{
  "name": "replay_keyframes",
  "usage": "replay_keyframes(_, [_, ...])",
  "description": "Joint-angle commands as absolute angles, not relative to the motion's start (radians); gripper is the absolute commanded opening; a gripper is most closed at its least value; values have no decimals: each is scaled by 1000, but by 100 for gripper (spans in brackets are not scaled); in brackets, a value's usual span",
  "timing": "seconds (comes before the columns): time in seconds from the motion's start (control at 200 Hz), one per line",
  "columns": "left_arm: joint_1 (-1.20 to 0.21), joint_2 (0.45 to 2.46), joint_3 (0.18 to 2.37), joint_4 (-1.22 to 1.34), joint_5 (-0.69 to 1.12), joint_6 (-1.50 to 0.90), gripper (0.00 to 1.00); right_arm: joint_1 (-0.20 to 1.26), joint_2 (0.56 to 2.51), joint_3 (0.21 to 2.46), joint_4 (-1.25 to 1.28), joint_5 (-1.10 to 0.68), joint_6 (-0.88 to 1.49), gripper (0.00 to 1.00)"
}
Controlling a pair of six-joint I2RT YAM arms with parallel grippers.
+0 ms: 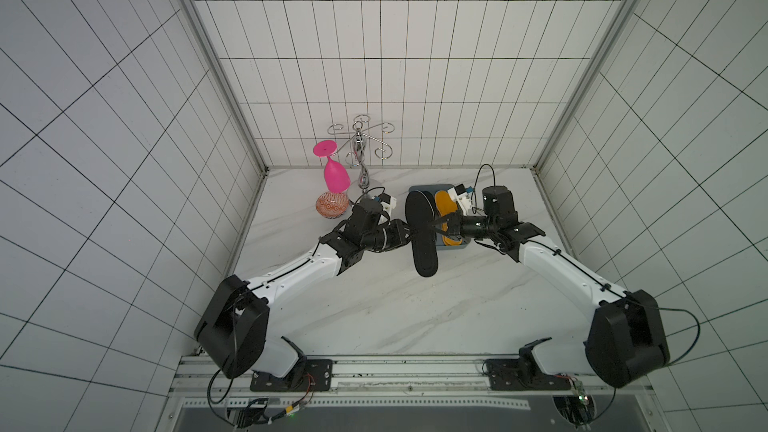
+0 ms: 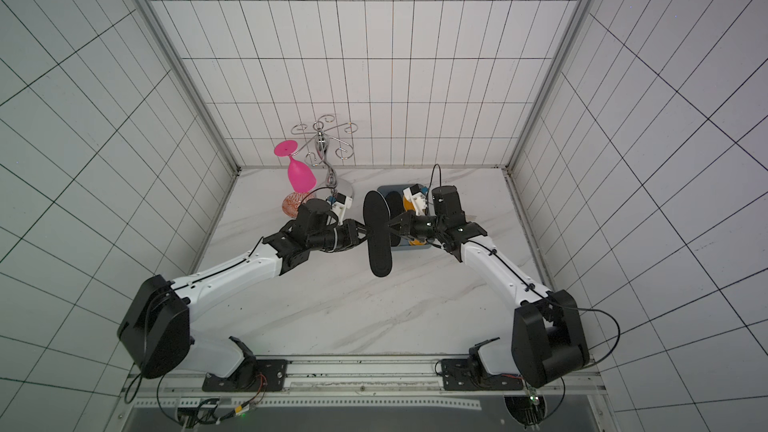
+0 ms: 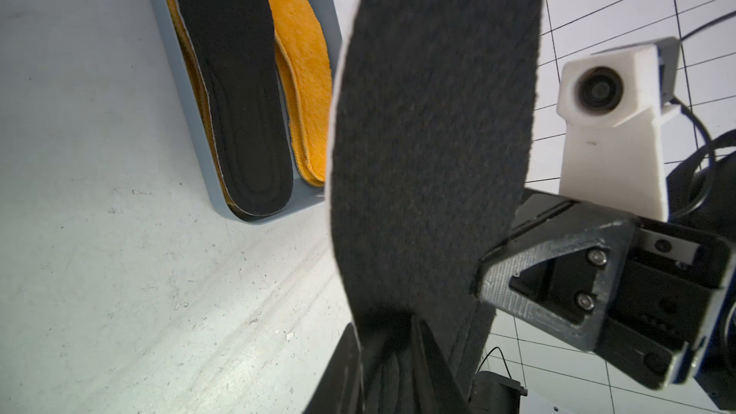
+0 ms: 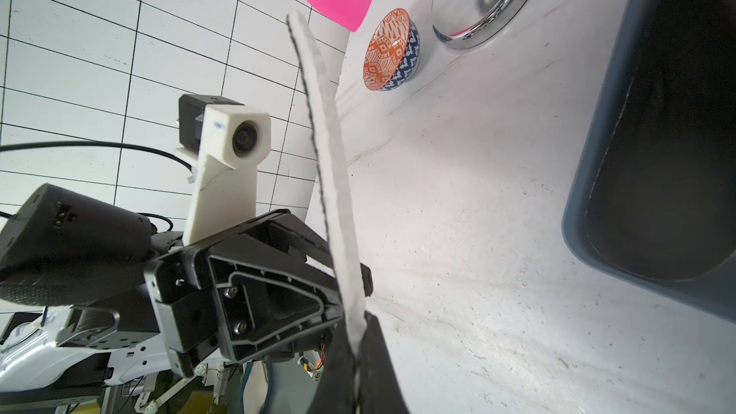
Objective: Put the insoles into the storage box
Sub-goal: Place the insole in the storage box.
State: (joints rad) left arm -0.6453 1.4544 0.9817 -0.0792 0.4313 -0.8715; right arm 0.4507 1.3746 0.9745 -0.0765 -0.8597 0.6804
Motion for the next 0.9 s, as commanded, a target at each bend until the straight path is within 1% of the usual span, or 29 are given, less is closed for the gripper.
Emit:
replay_keyframes(0.0, [-646, 1448, 1012, -91, 432, -858, 4, 441, 1364, 994, -33, -885, 690, 0])
replay_keyframes(0.04, [-646, 1444, 1017, -92, 428, -855, 0, 440, 1363, 990, -39, -881, 684, 2])
replay_keyframes(0.13, [-644, 1446, 1029, -93, 427, -852, 0, 439, 1360, 997, -87, -871, 648, 12])
replay_keyframes(0.295, [-644, 1477, 1050, -93, 434, -842, 0, 416, 1339, 1023, -193, -827, 574, 41])
replay_keyframes(0.37, [-645, 1501, 1071, -98, 430, -826, 0, 394, 1321, 1046, -297, -760, 515, 52])
replay_keyframes(0.45, [-638, 1541, 1105, -98, 424, -804, 0, 375, 1303, 1082, -446, -641, 422, 61])
replay_keyframes(0.545, [-635, 1621, 1176, -121, 428, -757, 0, 358, 1272, 1098, -566, -491, 356, 67])
replay_keyframes(0.675, [-636, 1757, 1289, -122, 447, -734, 0, 329, 1225, 1084, -644, -333, 341, 76])
replay_keyframes(0.894, [-636, 1985, 1497, -150, 433, -699, 0, 304, 1170, 1084, -720, -163, 370, 80])
